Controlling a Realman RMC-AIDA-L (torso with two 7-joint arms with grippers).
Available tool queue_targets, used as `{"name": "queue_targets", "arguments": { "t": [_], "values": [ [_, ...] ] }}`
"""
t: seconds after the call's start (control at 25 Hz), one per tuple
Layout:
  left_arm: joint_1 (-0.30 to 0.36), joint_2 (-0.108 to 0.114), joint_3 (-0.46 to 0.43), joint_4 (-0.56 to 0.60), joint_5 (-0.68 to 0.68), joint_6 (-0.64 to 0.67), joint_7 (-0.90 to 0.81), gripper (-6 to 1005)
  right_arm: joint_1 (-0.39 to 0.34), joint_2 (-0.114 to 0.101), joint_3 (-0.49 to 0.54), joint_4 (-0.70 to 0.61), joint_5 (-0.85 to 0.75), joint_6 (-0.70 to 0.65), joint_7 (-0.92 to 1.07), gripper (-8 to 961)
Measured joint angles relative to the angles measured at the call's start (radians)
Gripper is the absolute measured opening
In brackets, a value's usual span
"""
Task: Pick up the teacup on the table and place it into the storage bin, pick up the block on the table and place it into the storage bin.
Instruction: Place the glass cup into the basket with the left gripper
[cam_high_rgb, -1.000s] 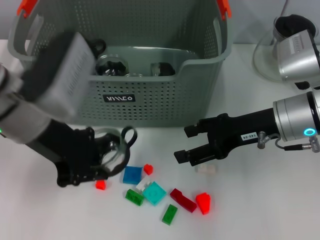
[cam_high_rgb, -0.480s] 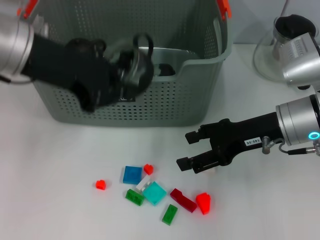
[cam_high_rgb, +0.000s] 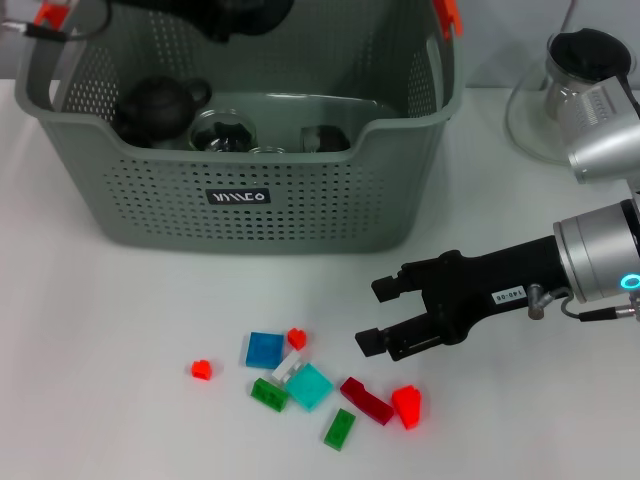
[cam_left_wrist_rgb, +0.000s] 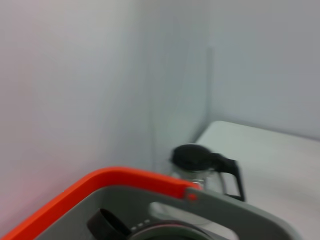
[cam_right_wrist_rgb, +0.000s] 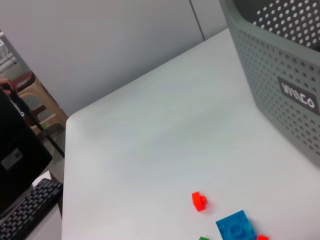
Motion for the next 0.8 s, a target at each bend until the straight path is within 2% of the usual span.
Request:
{"name": "queue_targets", "arguments": {
  "t": [0.12,0.2,0.28,0.4,0.56,0.8],
  "values": [
    [-0.052,0.049,0.022,-0.185,0.007,-0.127,-0.056,46,0.0,0.0,0.0,0.005,-0.001,-0.006,0.002,925],
    [-0.075,0.066,0.043,-0.274,0.016,-0.214,-0.072,46,0.0,0.0,0.0,0.011,-0.001,-0.008,0.004,925],
    [-0.084,0.07,0.062,-0.322,0.026,-0.27,-0.076,46,0.001,0.0,0.001,0.013,-0.004,-0.009,0.011,925],
    [-0.096,0.066,0.095,-0.384,0.051,-0.372,-0.089,46,0.008,0.0,0.005,0.011,-0.02,-0.012,0.032,925],
    [-0.103,0.056,0.145,-0.418,0.077,-0.441,-0.109,46,0.015,0.0,0.003,0.005,-0.025,-0.012,0.05,924],
    [-0.105,0.024,0.242,-0.424,0.169,-0.536,-0.155,47,0.022,0.0,0.001,0.005,-0.026,-0.012,0.053,924]
  ]
}}
